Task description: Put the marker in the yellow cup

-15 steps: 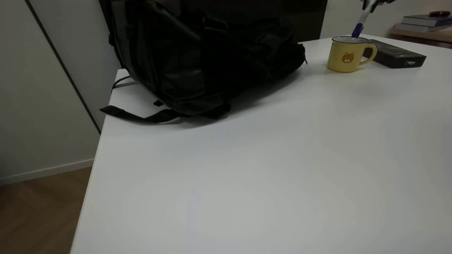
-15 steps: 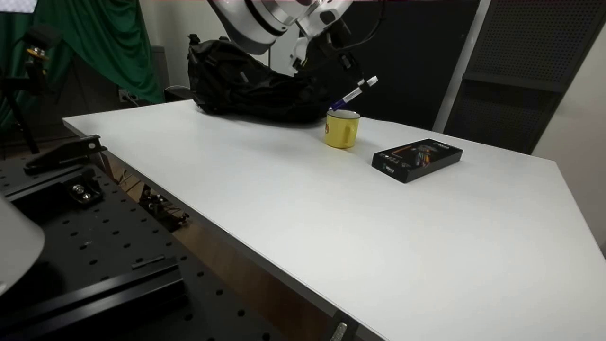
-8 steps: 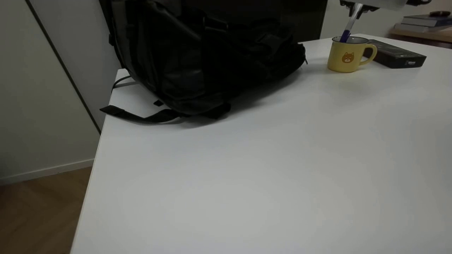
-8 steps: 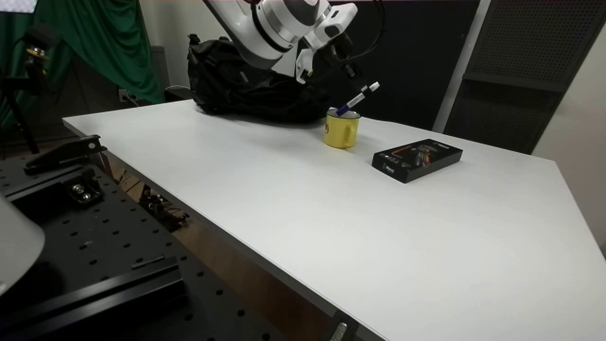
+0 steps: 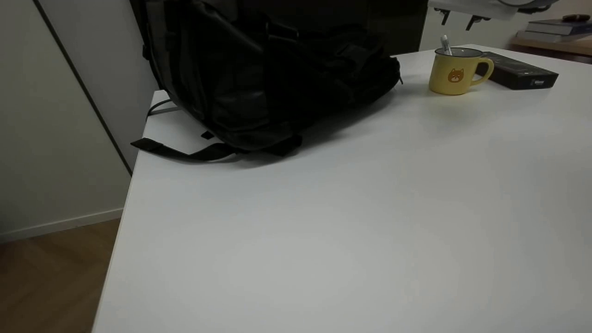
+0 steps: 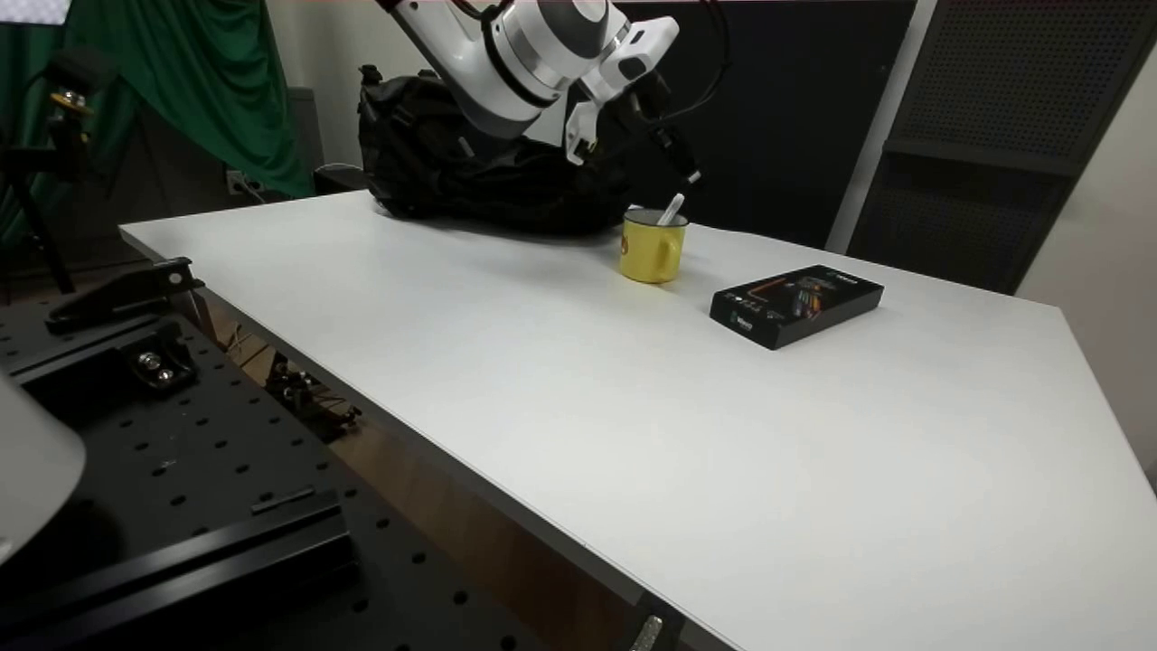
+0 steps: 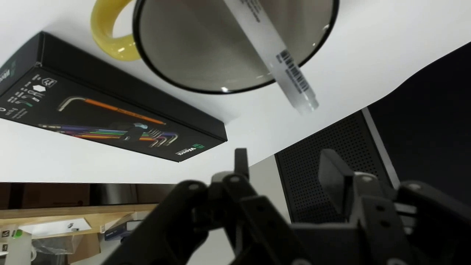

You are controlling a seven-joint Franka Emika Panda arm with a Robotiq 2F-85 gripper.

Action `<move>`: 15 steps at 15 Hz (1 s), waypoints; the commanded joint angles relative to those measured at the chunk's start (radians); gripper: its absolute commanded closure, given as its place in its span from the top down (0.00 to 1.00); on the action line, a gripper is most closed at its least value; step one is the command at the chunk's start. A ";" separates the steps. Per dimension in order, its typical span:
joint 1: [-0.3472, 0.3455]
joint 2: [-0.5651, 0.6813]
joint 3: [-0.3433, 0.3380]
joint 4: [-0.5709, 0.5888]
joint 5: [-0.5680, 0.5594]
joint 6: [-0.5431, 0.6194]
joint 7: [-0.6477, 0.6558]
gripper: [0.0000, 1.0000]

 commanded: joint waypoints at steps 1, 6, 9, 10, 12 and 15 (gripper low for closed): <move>0.004 0.037 -0.021 0.049 0.013 -0.064 -0.004 0.85; -0.055 -0.162 0.065 0.023 -0.054 -0.169 -0.124 1.00; -0.121 -0.292 0.163 -0.018 -0.110 -0.151 -0.279 1.00; -0.146 -0.335 0.198 -0.036 -0.125 -0.146 -0.330 1.00; -0.205 -0.424 0.274 -0.077 -0.152 -0.140 -0.431 1.00; -0.328 -0.551 0.421 -0.140 -0.176 -0.155 -0.585 1.00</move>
